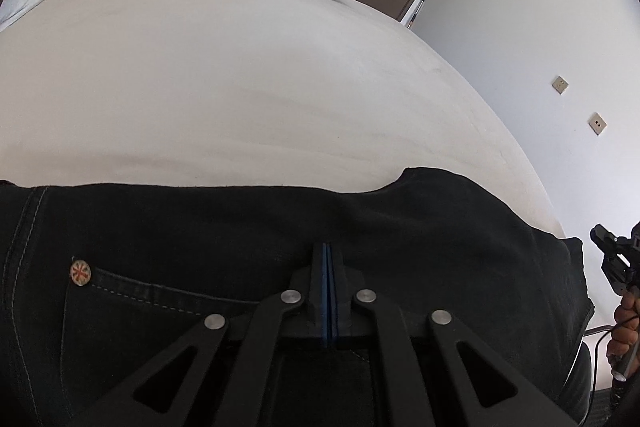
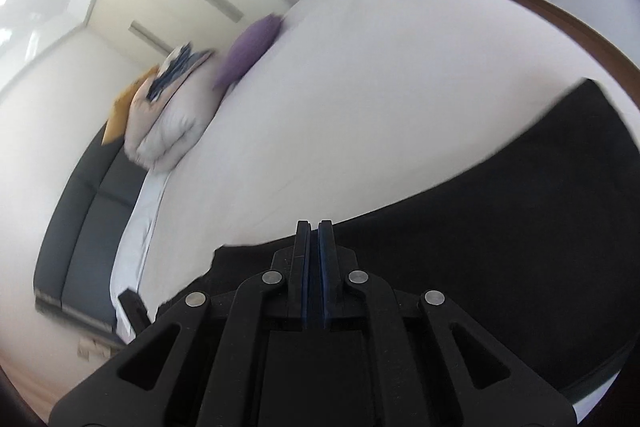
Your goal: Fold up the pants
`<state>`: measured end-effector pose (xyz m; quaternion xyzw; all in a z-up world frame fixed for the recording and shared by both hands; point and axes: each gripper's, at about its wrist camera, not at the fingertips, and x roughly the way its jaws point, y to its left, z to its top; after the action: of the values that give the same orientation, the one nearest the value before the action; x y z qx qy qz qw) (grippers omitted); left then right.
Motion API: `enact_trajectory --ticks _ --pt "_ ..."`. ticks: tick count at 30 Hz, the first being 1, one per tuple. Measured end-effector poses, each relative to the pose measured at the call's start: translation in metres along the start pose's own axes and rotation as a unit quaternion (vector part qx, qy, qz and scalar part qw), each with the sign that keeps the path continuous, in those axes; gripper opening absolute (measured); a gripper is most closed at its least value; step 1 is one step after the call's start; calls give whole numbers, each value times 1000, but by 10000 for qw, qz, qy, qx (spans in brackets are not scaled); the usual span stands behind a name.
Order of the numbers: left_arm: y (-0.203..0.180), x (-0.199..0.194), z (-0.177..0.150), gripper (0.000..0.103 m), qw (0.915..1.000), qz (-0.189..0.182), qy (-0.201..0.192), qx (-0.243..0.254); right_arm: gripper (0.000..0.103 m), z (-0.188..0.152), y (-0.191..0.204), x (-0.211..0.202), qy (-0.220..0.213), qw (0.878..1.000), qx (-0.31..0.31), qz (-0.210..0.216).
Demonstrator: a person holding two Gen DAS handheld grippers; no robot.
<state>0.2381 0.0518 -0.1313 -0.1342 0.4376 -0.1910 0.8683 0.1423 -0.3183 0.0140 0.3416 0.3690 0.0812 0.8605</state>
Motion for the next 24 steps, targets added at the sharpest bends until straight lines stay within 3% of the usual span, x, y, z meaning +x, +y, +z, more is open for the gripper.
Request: enact_trajectory --ticks 2,6,11,13,14,18,24 --pt "3 5 1 5 9999 -74 -1 -75 4 -11 39 35 416 9978 -350 389" --pt "14 6 2 5 9997 -198 -49 -110 4 -38 73 115 1281 9889 -460 601" --pt "46 -6 0 5 9972 -643 -63 -384 0 -71 45 188 1920 9802 6 489" --pt "51 -9 0 5 9963 -745 -74 -424 0 -71 18 189 1796 9780 577 896" --pt "53 -10 0 5 9958 -792 -72 -449 0 -68 9 183 1684 9788 740 898" --pt "60 -15 1 5 9957 -811 -81 -440 0 -53 -43 139 1051 9868 1091 572" --pt "60 -21 0 5 9965 -734 -84 -402 0 -31 -135 25 -301 9838 1762 -108"
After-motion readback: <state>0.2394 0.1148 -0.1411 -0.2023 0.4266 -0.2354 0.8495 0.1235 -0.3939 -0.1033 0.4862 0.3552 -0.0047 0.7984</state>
